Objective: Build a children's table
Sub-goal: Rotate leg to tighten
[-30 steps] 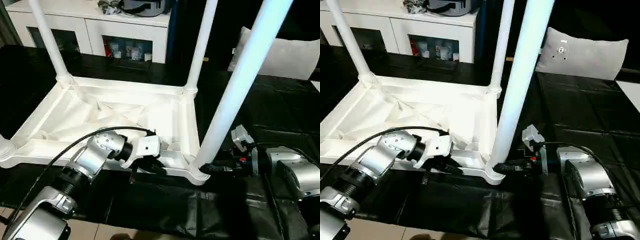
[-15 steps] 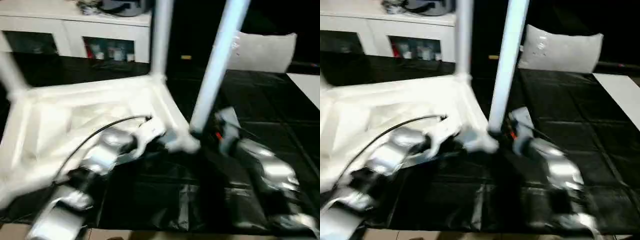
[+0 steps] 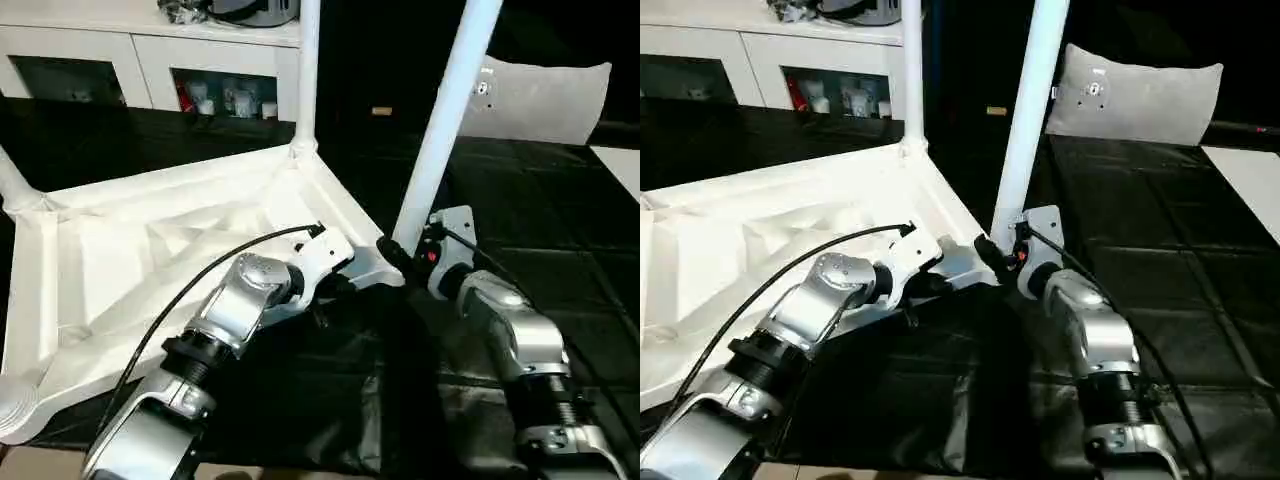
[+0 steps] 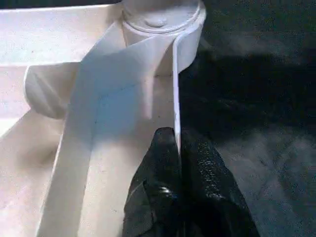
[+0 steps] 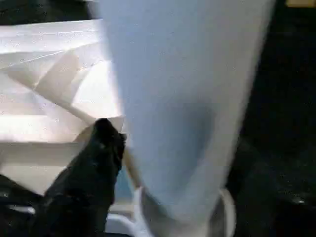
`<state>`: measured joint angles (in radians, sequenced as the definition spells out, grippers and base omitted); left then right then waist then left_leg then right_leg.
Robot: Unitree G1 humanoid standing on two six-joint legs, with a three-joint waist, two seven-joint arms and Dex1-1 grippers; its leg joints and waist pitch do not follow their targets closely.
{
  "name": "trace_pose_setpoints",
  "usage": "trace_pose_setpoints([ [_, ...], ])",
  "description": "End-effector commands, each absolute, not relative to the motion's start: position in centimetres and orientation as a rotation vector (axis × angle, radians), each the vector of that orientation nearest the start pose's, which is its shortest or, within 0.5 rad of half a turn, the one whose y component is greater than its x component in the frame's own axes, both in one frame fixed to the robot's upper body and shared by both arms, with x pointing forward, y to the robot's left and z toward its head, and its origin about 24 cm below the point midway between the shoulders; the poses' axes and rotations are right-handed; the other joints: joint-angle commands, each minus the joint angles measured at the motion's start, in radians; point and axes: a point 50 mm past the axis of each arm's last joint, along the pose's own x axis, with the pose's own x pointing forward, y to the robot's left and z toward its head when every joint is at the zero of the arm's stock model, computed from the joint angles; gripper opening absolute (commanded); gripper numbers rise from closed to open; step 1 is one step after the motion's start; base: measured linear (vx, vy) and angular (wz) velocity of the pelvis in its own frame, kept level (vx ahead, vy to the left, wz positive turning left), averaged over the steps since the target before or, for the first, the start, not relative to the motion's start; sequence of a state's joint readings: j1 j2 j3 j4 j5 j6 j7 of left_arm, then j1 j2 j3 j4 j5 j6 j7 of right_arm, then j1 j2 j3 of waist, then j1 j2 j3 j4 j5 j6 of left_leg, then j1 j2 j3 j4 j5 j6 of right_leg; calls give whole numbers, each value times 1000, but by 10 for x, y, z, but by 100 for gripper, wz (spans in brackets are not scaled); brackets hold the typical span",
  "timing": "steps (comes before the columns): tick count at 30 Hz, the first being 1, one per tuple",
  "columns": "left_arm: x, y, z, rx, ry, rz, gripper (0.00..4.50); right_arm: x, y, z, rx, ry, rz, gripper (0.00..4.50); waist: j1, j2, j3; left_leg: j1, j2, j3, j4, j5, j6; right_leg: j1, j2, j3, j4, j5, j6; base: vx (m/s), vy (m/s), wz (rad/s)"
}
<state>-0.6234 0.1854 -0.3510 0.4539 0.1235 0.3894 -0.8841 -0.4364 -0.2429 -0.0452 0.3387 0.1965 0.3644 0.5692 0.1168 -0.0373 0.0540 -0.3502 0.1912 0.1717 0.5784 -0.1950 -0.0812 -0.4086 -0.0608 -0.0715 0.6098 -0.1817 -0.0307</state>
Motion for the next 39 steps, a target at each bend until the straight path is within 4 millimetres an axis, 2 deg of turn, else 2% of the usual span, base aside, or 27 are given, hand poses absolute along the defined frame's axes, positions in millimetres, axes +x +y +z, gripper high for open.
trace_pose_setpoints([
  [1, 318, 65, 63, 422, 395, -1198, 0, 325, -169, 68, 41, 235, 594, 370, 6, -4, -63, -2, 34, -8, -58, -105, 51, 66, -87, 53, -76, -195, -151, 0, 0, 0],
  [2, 317, 67, 63, 429, 399, -1205, 0, 324, -170, 70, 39, 228, 613, 393, 7, -2, -62, -2, 34, -8, -58, -112, 50, 65, -87, 53, -78, -207, -150, 0, 0, 0],
  [3, 317, 67, 63, 429, 399, -1205, 0, 324, -170, 70, 39, 228, 613, 393, 6, -3, -63, -2, 34, -8, -58, -115, 50, 65, -87, 52, -77, -213, -150, 0, 0, 0],
  [4, 316, 73, 61, 458, 409, -1232, 0, 321, -175, 73, 7, 218, 689, 406, 5, -4, -62, -3, 34, -9, -59, -116, 47, 65, -86, 51, -79, -225, -148, 0, 0, 0],
  [6, 315, 78, 60, 484, 416, -1260, 0, 316, -181, 75, -22, 222, 756, 426, 10, -4, -63, -4, 35, -9, -57, -117, 58, 67, -87, 51, -79, -230, -144, 0, 0, 0],
  [9, 310, 89, 61, 540, 417, -1373, 0, 303, -192, 79, -64, 244, 928, 426, 15, -4, -63, -1, 37, -9, -56, -119, 67, 65, -86, 50, -78, -215, -150, 0, 0, 0],
  [13, 307, 94, 63, 552, 417, -1442, 0, 294, -196, 79, -108, 261, 1061, 426, 28, -5, -62, 0, 39, -8, -56, -126, 73, 62, -88, 51, -78, -229, -157, 0, 0, 0],
  [14, 306, 96, 62, 566, 424, -1464, 0, 290, -197, 78, -117, 280, 1113, 411, 28, -8, -62, 0, 40, -8, -56, -129, 72, 62, -88, 50, -78, -239, -157, 0, 0, 0],
  [15, 306, 96, 62, 566, 424, -1464, 0, 290, -197, 78, -117, 280, 1113, 392, 30, -6, -62, 2, 40, -8, -55, -132, 73, 61, -88, 50, -78, -244, -159, 0, 0, 0],
  [17, 303, 102, 61, 606, 446, -1518, 0, 282, -198, 74, -109, 331, 1222, 390, 35, -5, -63, 6, 45, -8, -55, -137, 74, 58, -88, 51, -76, -231, -172, 0, 0, 0],
  [21, 298, 105, 61, 614, 453, -1573, 0, 278, -199, 73, -95, 353, 1262, 345, 38, -5, -63, 2, 45, -9, -53, -132, 72, 60, -88, 50, -69, -197, -188, 0, 0, 0],
  [24, 292, 105, 61, 599, 458, -1625, 0, 277, -199, 71, -90, 364, 1291, 324, 43, -6, -62, 2, 45, -9, -55, -141, 63, 60, -91, 51, -74, -249, -175, 0, 0, 0],
  [27, 291, 105, 61, 594, 455, -1633, 0, 277, -198, 70, -88, 368, 1301, 294, 48, -5, -62, 5, 45, -7, -53, -143, 62, 56, -89, 51, -75, -256, -173, 0, 0, 0],
  [29, 293, 106, 60, 596, 457, -1622, 0, 277, -194, 69, -74, 374, 1331, 285, 48, -10, -63, 3, 45, -9, -54, -142, 59, 58, -89, 50, -73, -254, -170, 0, 0, 0],
  [33, 293, 108, 59, 596, 459, -1619, 0, 275, -192, 67, -63, 385, 1360, 240, 50, -8, -64, 2, 44, -9, -53, -131, 60, 58, -89, 50, -72, -244, -167, 0, 0, 0],
  [39, 294, 109, 59, 581, 463, -1606, 0, 272, -188, 67, -14, 387, 1380, 201, 51, -9, -64, 1, 43, -9, -53, -127, 59, 59, -87, 50, -71, -248, -162, 0, 0, 0],
])
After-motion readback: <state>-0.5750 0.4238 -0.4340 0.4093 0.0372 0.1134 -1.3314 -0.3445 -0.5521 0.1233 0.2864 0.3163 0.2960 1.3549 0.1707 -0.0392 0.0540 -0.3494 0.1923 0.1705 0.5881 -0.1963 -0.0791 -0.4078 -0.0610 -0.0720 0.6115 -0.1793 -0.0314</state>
